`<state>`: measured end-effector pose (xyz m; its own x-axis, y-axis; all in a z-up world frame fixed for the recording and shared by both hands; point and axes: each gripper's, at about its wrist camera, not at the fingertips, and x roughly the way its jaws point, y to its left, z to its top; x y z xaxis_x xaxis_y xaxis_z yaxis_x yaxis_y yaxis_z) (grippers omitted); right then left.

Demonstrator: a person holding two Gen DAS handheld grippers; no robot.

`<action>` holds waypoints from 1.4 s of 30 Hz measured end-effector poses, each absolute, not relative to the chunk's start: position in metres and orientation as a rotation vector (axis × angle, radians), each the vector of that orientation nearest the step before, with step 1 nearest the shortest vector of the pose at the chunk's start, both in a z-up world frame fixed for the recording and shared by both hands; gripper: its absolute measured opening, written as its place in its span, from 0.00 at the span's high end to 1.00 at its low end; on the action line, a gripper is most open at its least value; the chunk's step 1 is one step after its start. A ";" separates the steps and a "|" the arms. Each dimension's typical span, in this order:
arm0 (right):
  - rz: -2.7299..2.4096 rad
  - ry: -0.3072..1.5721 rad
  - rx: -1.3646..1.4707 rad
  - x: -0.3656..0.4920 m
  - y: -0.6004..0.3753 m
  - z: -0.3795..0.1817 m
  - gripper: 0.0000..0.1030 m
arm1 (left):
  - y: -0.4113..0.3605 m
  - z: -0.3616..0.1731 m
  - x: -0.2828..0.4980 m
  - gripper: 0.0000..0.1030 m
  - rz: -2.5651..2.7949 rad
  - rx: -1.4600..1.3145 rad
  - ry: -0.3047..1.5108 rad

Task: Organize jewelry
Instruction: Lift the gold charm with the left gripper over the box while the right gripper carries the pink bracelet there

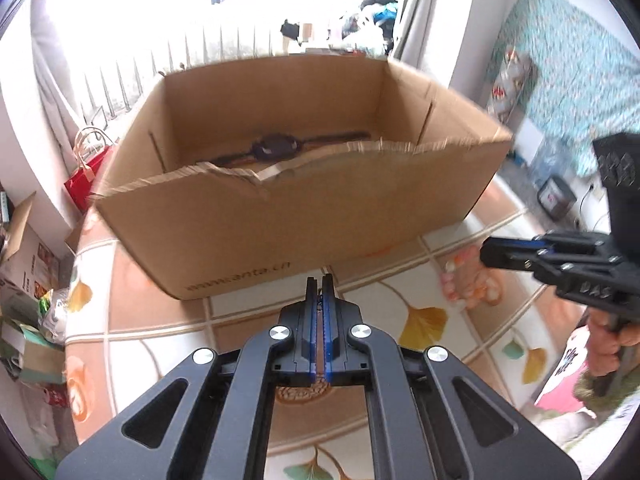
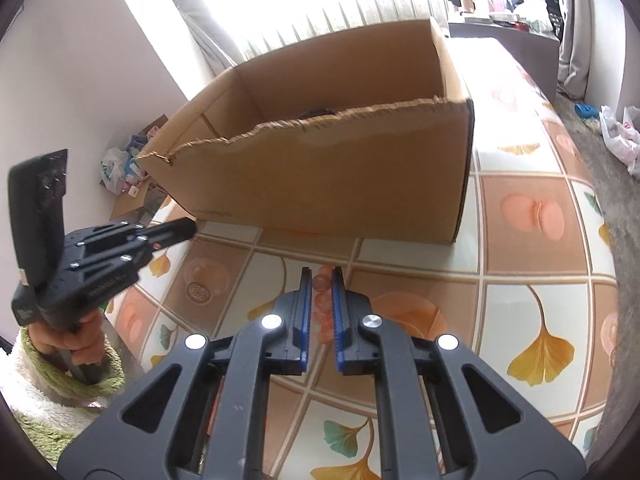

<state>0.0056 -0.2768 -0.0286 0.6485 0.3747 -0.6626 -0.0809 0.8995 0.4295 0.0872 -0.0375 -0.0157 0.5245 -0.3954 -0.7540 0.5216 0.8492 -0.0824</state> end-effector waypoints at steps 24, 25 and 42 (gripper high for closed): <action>0.386 0.560 0.307 0.055 -0.302 0.096 0.92 | -0.036 0.064 0.164 0.98 -0.710 -0.064 0.785; 0.393 0.570 0.318 0.064 -0.304 0.094 0.92 | -0.040 0.057 0.173 0.98 -0.714 -0.075 0.822; 0.501 0.908 0.426 0.176 -0.305 0.018 0.92 | -0.056 -0.007 0.230 0.96 -0.668 -0.135 1.152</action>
